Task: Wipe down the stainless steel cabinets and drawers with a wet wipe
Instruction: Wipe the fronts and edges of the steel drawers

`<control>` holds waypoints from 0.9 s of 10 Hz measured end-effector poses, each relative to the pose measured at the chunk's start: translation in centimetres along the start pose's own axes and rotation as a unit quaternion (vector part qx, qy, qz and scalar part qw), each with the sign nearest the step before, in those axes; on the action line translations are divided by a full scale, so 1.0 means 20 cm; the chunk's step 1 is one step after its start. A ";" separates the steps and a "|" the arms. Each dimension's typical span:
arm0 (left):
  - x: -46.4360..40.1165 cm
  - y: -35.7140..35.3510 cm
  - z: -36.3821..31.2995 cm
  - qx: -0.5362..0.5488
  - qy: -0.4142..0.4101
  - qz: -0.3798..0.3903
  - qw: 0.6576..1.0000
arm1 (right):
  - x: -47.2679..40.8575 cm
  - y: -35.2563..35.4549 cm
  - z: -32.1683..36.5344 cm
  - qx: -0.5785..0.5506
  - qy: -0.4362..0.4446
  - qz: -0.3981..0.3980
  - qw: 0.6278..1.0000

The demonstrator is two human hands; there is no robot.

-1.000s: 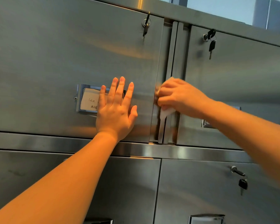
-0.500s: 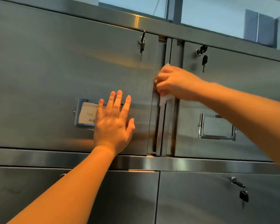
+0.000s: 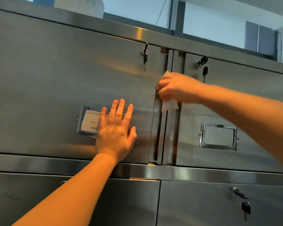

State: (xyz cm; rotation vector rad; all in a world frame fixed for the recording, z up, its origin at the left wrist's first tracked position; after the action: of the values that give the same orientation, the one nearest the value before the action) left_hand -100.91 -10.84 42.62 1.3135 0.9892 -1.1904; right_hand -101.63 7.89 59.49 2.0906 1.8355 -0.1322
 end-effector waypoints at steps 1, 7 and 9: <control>0.00 0.00 0.00 -0.003 0.000 0.004 1.000 | -0.12 0.06 -0.34 0.022 -0.068 0.044 0.996; 0.00 0.00 0.00 0.001 0.005 0.017 1.000 | 0.12 -0.08 0.45 -0.073 0.089 0.005 0.993; 0.00 0.00 0.00 0.005 0.005 0.018 1.000 | -0.06 0.03 -0.14 -0.024 -0.064 0.045 0.997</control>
State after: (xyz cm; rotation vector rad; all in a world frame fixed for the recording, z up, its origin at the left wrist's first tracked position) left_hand -100.91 -10.86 42.56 1.3412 0.9626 -1.1641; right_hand -101.74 7.52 62.50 2.0775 1.6527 -0.1933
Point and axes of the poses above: each hand's wrist, its own x-axis away from the middle knuckle, its own y-axis out of the back of the hand, z = x × y, the point moved 3 cm from there along -x, towards the middle knuckle, and after that the axes turned 10 degrees about x, right-handed, at the moved point
